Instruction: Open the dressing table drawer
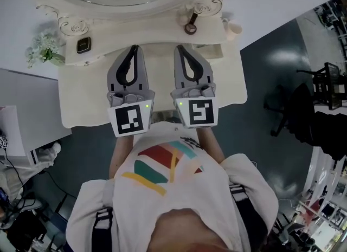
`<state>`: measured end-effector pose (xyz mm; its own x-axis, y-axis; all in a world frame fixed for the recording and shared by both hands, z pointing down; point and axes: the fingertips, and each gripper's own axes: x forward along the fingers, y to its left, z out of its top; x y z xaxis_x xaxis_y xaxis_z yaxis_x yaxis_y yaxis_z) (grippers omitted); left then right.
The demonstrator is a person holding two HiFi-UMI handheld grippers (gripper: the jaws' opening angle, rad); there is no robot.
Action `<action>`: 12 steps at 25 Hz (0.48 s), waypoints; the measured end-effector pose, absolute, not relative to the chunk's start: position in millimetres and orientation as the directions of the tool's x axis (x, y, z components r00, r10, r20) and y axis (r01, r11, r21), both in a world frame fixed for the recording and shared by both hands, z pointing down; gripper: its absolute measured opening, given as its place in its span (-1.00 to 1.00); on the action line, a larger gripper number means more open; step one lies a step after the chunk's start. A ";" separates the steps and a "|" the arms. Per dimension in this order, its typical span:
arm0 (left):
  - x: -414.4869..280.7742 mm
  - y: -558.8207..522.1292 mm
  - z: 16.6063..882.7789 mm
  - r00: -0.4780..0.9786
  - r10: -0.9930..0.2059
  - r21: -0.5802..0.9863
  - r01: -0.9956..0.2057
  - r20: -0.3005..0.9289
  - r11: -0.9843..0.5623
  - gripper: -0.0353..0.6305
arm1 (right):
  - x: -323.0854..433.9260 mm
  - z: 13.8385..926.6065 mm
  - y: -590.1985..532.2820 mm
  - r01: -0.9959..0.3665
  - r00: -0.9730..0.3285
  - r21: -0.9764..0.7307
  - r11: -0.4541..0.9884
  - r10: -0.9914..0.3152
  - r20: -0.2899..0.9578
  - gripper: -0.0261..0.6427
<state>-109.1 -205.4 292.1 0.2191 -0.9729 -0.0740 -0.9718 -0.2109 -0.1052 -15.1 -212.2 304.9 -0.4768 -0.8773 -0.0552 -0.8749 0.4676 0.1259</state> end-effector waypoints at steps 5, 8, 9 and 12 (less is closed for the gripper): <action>-113.7 -207.3 293.4 0.207 -0.976 -0.101 -0.975 -0.071 -0.199 -0.87 | -25.6 307.8 -211.2 -0.865 -0.490 0.145 0.480 -0.871 -0.039 -0.92; -114.5 -207.5 293.2 0.204 -0.976 -0.100 -0.975 -0.072 -0.197 -0.87 | -25.7 307.6 -212.4 -0.866 -0.489 0.138 0.480 -0.871 -0.037 -0.92; -115.0 -207.6 292.8 0.203 -0.976 -0.099 -0.976 -0.073 -0.196 -0.87 | -25.9 307.2 -212.7 -0.865 -0.491 0.139 0.482 -0.871 -0.037 -0.92; -116.7 -208.1 292.6 0.199 -0.977 -0.099 -0.976 -0.073 -0.192 -0.87 | -27.2 307.0 -213.2 -0.862 -0.495 0.146 0.485 -0.868 -0.035 -0.92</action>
